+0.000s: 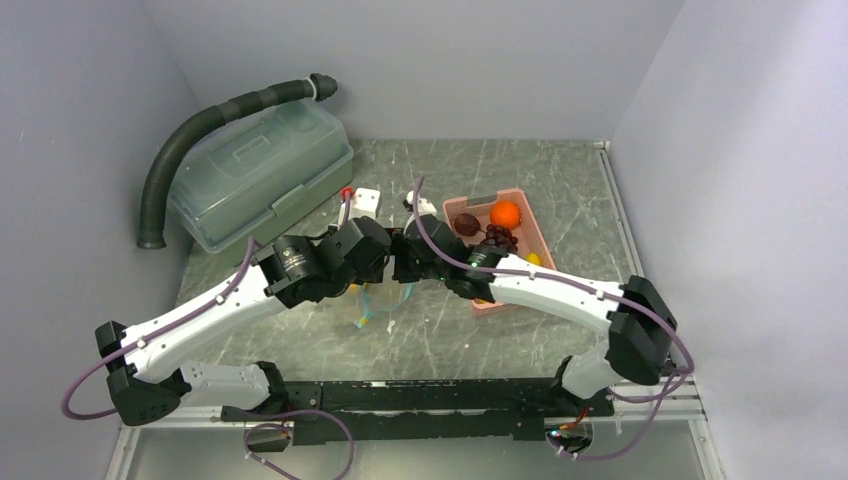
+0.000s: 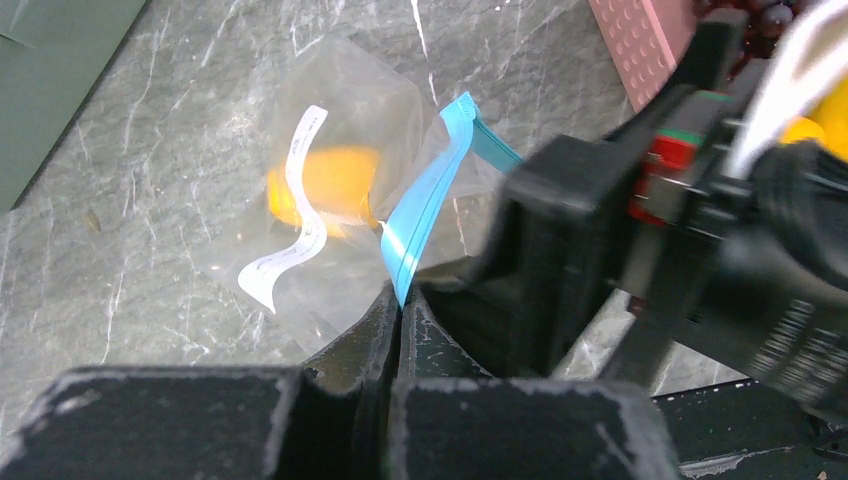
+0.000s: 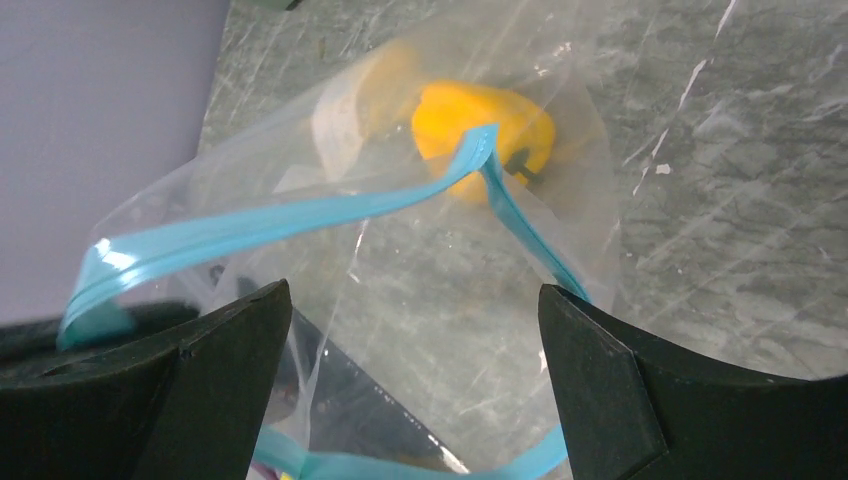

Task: Place the food in the zip-top bag and seal the zipper
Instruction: Place the fake vegetable in the zipper food storage bag, then pick up the fake fruit from the bin.

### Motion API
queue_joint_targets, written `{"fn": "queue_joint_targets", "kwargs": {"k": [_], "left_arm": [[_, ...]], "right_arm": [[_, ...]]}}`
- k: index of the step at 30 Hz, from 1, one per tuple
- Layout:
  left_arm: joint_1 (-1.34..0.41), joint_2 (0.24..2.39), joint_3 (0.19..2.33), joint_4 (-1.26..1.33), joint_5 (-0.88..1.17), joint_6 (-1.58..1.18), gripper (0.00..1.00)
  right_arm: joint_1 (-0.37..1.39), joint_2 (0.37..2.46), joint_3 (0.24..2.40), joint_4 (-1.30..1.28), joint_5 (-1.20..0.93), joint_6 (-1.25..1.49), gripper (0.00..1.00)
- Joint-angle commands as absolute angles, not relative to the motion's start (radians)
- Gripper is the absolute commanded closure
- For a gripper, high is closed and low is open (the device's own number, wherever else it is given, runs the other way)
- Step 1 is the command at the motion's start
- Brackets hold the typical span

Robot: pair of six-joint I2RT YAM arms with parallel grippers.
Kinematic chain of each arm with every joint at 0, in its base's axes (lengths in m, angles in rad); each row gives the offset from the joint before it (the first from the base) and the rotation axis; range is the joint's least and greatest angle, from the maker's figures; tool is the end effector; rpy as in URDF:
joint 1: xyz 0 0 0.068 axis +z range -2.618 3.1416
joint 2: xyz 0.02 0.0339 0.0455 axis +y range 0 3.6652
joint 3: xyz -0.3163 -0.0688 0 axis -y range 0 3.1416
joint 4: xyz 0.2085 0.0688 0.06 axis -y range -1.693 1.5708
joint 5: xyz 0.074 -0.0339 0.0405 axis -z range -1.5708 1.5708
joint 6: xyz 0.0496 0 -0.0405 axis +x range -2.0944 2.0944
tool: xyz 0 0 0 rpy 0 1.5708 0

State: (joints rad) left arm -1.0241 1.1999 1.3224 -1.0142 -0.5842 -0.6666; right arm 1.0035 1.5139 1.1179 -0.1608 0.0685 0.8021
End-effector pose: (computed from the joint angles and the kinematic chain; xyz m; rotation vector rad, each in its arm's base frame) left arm 0.1156 -0.1373 0.4035 0.1662 2.2754 -0.1470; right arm 0.1761 0.2700 0.3390 -0.1870 2.2845 0.9507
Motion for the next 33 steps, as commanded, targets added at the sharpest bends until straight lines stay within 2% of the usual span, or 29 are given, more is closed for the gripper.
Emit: {"fn": "queue_joint_targets", "kwargs": {"k": [1, 8, 13, 22, 27, 33], "left_arm": [[-1.017, 1.195, 1.321, -0.989, -0.599, -0.68, 0.96], [-1.012, 1.206, 1.325, -0.984, -0.591, -0.671, 0.97], [-1.01, 1.208, 1.323, -0.984, -0.594, -0.664, 0.97], [-1.006, 1.209, 1.323, -0.97, -0.578, -0.641, 0.97], [-1.003, 1.207, 1.318, -0.962, -0.578, -0.63, 0.97], [-1.0, 1.205, 1.306, -0.946, -0.569, -0.621, 0.98]], "right_arm": [[1.005, 1.4, 1.091, -0.185, 0.075, 0.763, 0.03], [1.005, 1.229, 1.047, -0.302, 0.155, 0.72, 0.05], [1.003, 1.109, 1.03, -0.442, 0.291, 0.691, 0.07], [0.97, 1.06, 1.068, -0.719, 0.506, 0.642, 0.07], [0.868, 1.071, 1.061, -0.809, 0.513, 0.626, 0.08], [0.702, 1.085, 1.011, -0.795, 0.476, 0.618, 0.09]]}}
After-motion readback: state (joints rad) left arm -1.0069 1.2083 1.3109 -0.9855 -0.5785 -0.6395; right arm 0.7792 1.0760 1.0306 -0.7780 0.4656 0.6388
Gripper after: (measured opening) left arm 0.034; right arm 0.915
